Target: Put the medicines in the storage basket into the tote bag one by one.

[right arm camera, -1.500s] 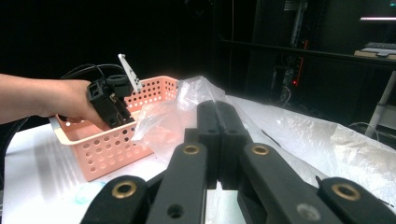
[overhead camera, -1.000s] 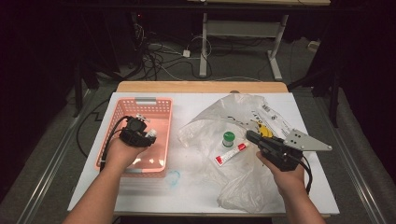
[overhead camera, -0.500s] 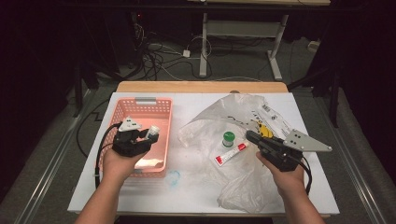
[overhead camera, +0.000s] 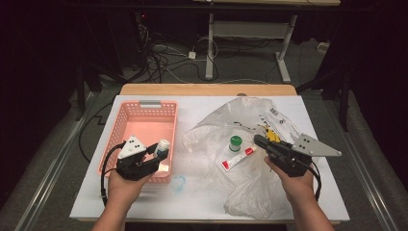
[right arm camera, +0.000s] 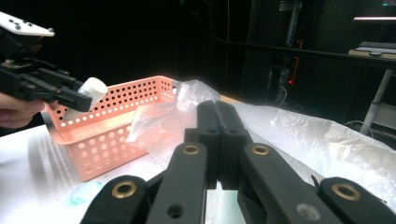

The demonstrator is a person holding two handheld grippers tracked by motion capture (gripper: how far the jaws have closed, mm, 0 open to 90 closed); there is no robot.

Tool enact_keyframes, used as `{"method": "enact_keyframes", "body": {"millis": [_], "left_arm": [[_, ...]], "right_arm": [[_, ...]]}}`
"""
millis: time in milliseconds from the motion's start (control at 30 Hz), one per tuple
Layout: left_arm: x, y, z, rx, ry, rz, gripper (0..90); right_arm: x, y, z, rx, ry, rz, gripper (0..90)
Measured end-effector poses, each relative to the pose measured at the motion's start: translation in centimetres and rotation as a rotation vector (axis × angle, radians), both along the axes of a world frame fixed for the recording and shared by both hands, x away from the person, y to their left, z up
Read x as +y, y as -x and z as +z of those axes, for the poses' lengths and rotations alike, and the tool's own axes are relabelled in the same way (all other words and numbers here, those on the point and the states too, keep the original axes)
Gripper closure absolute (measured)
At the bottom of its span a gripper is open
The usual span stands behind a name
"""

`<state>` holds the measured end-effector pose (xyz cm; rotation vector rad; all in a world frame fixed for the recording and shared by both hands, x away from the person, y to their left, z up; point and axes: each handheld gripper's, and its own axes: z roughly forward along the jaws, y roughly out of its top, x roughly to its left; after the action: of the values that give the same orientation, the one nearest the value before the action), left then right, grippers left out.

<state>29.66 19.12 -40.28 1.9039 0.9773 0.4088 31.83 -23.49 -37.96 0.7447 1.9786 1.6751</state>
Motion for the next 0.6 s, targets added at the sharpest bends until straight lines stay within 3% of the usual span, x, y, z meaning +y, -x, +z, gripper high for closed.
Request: {"method": "enact_keyframes", "body": {"millis": [267,600], "left_arm": [[-1.9,1.3,0.1,-0.023,0.024,-0.056,58.2],[-6.0,1.3,-0.8,-0.007,0.0,-0.141,58.1]], "right_arm": [[0.1,0.2,0.1,-0.012,0.007,0.008,90.0],[-0.1,0.4,0.5,-0.019,-0.004,0.012,90.0]]}}
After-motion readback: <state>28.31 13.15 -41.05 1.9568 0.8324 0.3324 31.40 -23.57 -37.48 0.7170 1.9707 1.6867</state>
